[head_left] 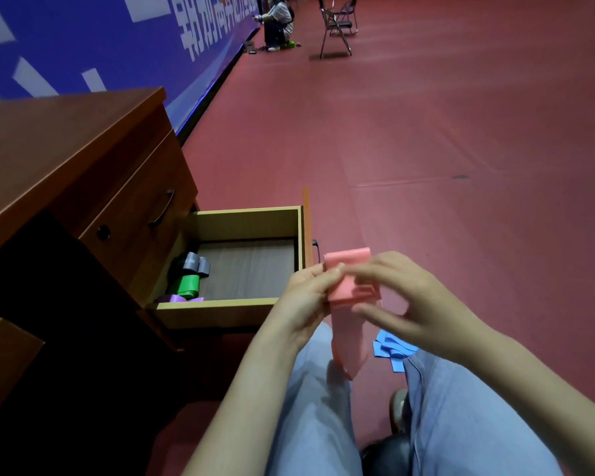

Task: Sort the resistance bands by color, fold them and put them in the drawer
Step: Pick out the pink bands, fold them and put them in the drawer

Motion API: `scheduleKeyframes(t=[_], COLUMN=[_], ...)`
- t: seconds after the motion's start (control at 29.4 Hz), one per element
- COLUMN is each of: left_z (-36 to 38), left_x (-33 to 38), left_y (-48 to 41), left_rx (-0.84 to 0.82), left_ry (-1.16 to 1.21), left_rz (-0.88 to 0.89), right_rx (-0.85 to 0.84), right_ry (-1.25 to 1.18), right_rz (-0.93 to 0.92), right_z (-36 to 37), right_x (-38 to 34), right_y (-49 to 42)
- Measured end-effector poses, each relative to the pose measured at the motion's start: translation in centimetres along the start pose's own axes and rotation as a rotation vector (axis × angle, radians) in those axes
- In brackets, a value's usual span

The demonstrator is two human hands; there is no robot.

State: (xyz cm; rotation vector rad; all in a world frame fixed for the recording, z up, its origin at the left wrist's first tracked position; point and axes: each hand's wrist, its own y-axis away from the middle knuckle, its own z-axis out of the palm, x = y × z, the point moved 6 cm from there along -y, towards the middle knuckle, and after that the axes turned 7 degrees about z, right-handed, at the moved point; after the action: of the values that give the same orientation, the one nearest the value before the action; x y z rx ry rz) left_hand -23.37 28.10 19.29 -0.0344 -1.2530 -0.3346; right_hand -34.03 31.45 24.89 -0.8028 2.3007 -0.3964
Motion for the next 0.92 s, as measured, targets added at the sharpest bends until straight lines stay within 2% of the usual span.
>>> scheduleKeyframes(t=[0.1, 0.17, 0.24, 0.31, 0.44, 0.65, 0.75, 0.92], left_z=[-0.5, -0.3, 0.2, 0.7, 0.9, 0.6, 0.6, 0.1], left_x=[0.2, 0.7, 1.4, 2.0, 2.7, -0.2, -0.8, -1.5], left_y=[-0.1, -0.1, -0.2, -0.3, -0.2, 0.1, 0.1, -0.2], left_rx=[0.055, 0.055, 0.033, 0.014, -0.001, -0.072, -0.053, -0.007], left_ry=[-0.002, -0.058, -0.108, -0.143, -0.156, -0.217, -0.24, -0.176], left_rz=[0.039, 0.084, 0.143, 0.21, 0.34, 0.103, 0.057, -0.008], right_rx=[0.198, 0.082, -0.082, -0.082, 0.04, 0.23, 0.275, 0.257], right_ry=[-0.369, -0.506, -0.64, -0.743, -0.805, -0.846, -0.848, -0.565], right_rz=[0.441, 0.698, 0.771, 0.776, 0.742, 0.681, 0.652, 0.512], right_z=[-1.3, -0.3, 1.0, 1.2, 0.7, -0.2, -0.2, -0.1], right_x=[2.5, 3.9, 3.9, 3.6, 3.6, 4.1, 4.2, 3.9], right_y=[0.5, 0.8, 0.9, 0.9, 0.4, -0.4, -0.4, 0.6])
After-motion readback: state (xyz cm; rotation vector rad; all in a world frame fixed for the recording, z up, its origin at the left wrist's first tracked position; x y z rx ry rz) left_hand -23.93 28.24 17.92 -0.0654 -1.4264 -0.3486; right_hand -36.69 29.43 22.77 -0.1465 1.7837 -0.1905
